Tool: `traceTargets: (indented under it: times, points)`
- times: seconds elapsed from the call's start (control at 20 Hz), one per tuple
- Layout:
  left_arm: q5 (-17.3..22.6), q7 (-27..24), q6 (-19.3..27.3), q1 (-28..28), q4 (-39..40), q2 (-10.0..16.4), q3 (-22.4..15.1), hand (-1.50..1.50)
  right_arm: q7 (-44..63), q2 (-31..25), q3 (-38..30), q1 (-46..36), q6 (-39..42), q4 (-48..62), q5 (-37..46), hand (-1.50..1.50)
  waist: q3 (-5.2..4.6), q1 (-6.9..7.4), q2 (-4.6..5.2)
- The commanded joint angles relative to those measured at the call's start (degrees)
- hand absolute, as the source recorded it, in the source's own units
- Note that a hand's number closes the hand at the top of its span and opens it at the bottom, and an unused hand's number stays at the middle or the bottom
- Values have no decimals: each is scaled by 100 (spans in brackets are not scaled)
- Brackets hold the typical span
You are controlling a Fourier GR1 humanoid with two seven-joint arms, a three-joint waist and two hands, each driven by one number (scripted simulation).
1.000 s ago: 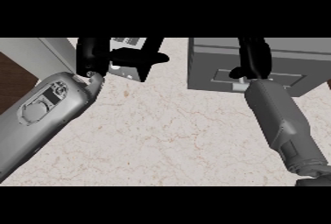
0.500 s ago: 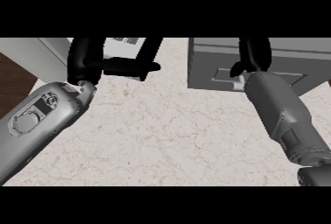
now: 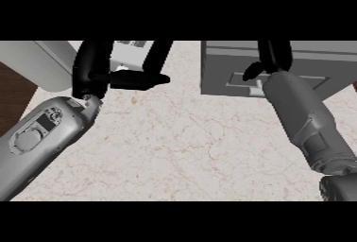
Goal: Pick up the can, place it into the drawer and close the drawer
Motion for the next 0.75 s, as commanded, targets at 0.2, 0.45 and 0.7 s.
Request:
traceTargets:
  times: [0.2,0.45,0.7]
  points:
    - [-45,-139,-71,239,-5,75,157,-150,-792,386,-1084,-499,353,-322,-1351,-150,-6,51,-24]
    - [57,-62,-131,590,-370,254,263,-150,-1091,541,-1799,-534,1129,-381,-2254,-150,-12,-39,-150]
    - [-81,-189,-197,808,-359,208,379,-150,-1190,622,-1826,-668,1123,-266,-2356,-150,-23,-90,-105]
